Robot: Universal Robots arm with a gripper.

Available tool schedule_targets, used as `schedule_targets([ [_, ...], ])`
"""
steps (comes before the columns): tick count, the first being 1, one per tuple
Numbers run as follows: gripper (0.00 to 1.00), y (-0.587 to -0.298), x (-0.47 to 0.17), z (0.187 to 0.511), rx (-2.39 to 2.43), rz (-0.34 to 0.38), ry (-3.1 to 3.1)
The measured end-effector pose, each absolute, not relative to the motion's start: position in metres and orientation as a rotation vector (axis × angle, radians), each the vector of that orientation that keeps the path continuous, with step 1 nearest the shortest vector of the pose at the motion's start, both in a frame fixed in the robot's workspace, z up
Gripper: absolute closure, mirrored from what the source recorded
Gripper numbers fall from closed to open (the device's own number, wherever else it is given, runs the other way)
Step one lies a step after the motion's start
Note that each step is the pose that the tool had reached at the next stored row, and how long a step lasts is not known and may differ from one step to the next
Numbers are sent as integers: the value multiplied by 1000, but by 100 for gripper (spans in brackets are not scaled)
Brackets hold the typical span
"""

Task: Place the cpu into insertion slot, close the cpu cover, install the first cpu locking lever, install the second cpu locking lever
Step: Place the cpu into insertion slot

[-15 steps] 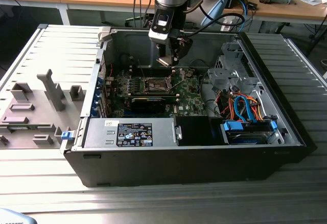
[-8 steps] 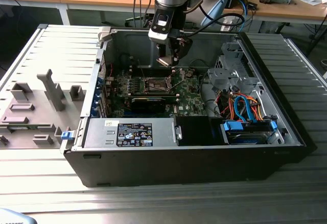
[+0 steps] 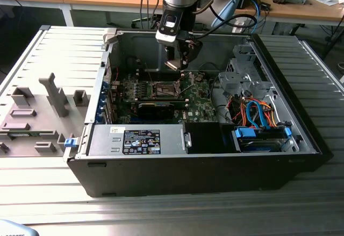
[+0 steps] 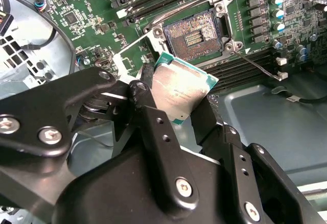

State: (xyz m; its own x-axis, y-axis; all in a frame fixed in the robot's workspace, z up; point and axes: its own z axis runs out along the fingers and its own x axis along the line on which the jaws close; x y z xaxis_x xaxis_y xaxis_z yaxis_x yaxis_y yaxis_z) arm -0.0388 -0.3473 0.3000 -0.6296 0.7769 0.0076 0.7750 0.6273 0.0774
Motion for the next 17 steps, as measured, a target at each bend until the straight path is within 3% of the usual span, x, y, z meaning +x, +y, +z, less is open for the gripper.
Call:
schedule_targets([
  [17, 46, -347, -39, 299, 1382, 111, 2788],
])
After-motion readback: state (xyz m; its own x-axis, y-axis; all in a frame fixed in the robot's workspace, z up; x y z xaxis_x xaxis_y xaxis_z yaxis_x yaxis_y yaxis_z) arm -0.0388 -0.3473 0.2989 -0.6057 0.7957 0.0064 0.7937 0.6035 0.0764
